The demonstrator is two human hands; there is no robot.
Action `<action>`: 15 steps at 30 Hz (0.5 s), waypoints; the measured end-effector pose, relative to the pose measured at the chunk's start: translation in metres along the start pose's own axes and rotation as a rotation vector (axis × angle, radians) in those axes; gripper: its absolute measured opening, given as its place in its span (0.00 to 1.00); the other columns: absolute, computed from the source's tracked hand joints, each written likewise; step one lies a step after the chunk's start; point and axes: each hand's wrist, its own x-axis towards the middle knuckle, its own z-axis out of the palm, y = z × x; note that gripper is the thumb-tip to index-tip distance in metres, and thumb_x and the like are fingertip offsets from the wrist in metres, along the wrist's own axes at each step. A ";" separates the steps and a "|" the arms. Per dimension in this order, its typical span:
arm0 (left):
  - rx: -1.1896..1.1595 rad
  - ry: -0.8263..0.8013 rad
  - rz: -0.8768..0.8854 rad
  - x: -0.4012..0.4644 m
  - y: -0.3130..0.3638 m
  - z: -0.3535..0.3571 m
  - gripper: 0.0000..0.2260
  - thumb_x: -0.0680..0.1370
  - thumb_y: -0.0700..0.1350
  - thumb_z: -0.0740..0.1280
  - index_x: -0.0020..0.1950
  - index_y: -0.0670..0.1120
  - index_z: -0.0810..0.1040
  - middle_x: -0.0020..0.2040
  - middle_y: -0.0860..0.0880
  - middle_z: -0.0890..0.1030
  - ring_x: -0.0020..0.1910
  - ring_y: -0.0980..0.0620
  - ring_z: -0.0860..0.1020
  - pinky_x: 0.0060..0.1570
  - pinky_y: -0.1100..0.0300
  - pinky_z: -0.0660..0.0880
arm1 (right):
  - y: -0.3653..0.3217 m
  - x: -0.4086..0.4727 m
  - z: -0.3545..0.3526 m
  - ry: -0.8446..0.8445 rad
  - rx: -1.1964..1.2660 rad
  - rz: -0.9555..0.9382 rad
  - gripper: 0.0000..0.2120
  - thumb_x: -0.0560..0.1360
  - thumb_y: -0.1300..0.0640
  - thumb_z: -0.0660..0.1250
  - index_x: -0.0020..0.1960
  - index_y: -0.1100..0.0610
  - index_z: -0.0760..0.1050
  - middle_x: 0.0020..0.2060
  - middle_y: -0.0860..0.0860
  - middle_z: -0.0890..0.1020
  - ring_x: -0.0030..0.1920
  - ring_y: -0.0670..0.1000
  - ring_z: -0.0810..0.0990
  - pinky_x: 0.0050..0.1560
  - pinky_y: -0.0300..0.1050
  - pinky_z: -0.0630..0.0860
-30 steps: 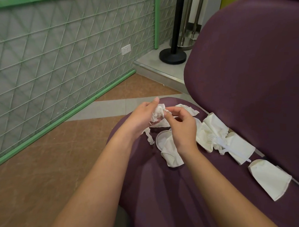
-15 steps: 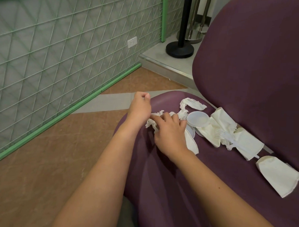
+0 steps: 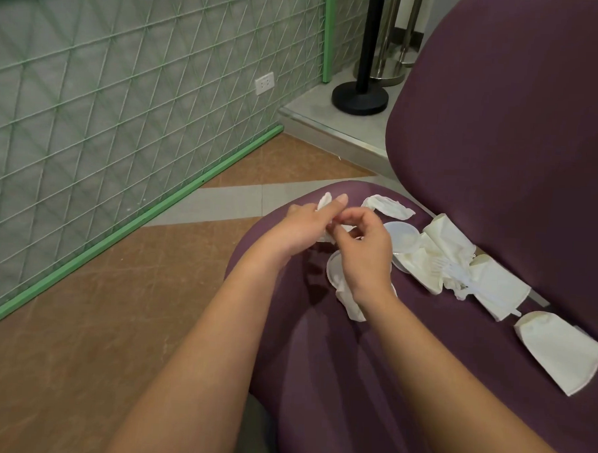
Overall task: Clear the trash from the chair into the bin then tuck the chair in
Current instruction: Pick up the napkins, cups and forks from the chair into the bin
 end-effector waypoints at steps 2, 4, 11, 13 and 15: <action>-0.074 -0.063 0.044 0.000 0.002 0.003 0.24 0.76 0.67 0.59 0.54 0.51 0.83 0.58 0.48 0.82 0.58 0.50 0.79 0.63 0.53 0.72 | -0.006 0.007 -0.002 0.037 0.021 0.039 0.08 0.72 0.61 0.71 0.44 0.52 0.74 0.40 0.46 0.80 0.42 0.46 0.78 0.44 0.38 0.74; -0.113 -0.046 0.082 0.002 0.002 0.005 0.21 0.80 0.61 0.58 0.50 0.49 0.84 0.52 0.47 0.84 0.55 0.50 0.80 0.62 0.51 0.73 | -0.007 0.013 -0.002 0.040 -0.048 0.060 0.07 0.71 0.58 0.73 0.44 0.52 0.75 0.39 0.46 0.79 0.41 0.45 0.77 0.43 0.38 0.73; -0.250 0.169 0.059 0.009 0.000 -0.007 0.13 0.85 0.45 0.51 0.56 0.52 0.75 0.55 0.45 0.80 0.45 0.50 0.78 0.37 0.63 0.74 | 0.010 0.025 -0.008 -0.008 -0.276 0.008 0.02 0.72 0.54 0.69 0.45 0.50 0.78 0.43 0.44 0.80 0.46 0.45 0.77 0.48 0.38 0.72; -0.243 0.174 0.057 0.008 -0.002 -0.010 0.15 0.83 0.40 0.52 0.51 0.54 0.76 0.57 0.46 0.78 0.43 0.52 0.77 0.33 0.64 0.72 | 0.019 0.028 -0.010 -0.052 -0.574 -0.034 0.07 0.74 0.54 0.65 0.51 0.47 0.78 0.49 0.44 0.79 0.55 0.49 0.74 0.57 0.48 0.69; -0.242 0.150 0.021 0.008 -0.003 -0.011 0.16 0.80 0.37 0.53 0.45 0.53 0.76 0.53 0.46 0.78 0.42 0.50 0.77 0.33 0.63 0.72 | 0.024 0.029 -0.011 -0.103 -0.839 -0.070 0.14 0.75 0.54 0.63 0.60 0.45 0.76 0.57 0.47 0.75 0.60 0.52 0.69 0.60 0.50 0.62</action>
